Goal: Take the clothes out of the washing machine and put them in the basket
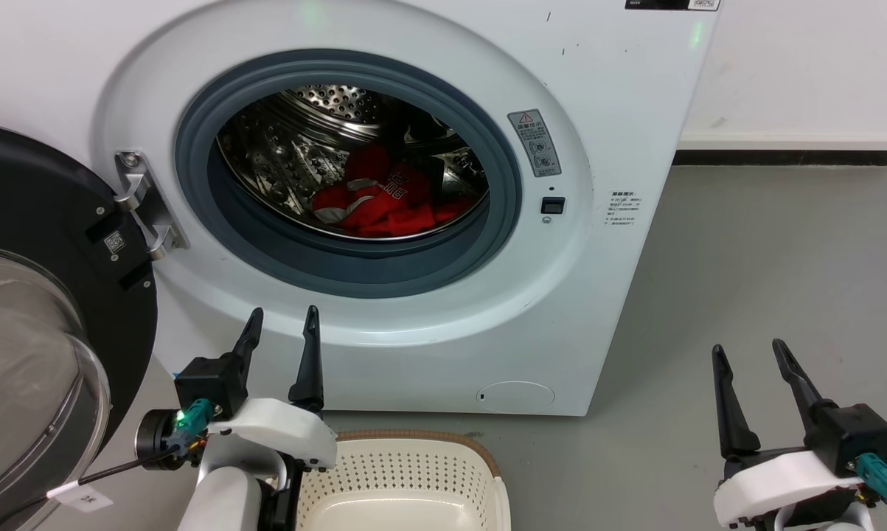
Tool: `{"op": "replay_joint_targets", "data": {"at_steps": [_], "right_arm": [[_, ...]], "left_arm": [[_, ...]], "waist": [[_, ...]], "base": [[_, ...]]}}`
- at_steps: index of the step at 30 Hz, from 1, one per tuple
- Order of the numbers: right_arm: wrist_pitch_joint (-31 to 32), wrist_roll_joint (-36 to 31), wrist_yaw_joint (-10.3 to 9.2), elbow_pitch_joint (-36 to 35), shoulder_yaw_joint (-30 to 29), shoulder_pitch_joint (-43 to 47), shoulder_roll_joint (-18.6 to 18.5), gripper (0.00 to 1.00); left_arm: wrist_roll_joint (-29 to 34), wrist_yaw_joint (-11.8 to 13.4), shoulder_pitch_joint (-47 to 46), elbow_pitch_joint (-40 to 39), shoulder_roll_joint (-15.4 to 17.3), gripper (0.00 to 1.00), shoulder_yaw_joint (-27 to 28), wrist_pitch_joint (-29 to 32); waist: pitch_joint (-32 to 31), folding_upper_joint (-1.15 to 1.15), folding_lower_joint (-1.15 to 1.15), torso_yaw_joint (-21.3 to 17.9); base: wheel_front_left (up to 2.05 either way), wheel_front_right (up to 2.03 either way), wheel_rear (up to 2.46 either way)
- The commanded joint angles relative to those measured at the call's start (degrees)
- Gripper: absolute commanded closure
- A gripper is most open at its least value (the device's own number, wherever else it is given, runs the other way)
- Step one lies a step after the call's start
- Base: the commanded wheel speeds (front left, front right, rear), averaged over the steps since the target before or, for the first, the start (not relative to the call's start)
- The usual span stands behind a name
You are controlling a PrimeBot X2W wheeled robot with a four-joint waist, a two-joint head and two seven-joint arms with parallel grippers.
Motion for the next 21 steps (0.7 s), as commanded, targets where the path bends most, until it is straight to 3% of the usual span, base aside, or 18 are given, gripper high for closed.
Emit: {"op": "replay_joint_targets", "data": {"at_steps": [1, 15, 21], "right_arm": [[-0.46, -1.18, -0.02, -0.46, -0.03, 0.71, 0.1, 0.0], [-1.2, -6.49, -0.02, -0.81, 0.41, 1.0, 0.11, 0.0], [-0.72, -5.39, -0.02, -0.62, 0.54, 0.84, 0.11, 0.0]], "left_arm": [[1.21, 0.08, -0.83, 0.09, 0.12, 0.0, 0.04, -0.54], [5.61, 0.51, -1.22, 0.76, 0.12, 0.0, 0.25, -1.97], [4.44, 0.65, -1.19, 0.94, 0.11, 0.0, 0.08, -1.83]], "waist": [[0.01, 0.0, 0.0, 0.0], [0.24, 0.0, 0.0, -0.08], [0.46, 0.0, 0.0, 0.11]], "base": [[0.0, 0.0, 0.0], [0.0, 0.0, 0.0], [0.0, 0.0, 0.0]]}}
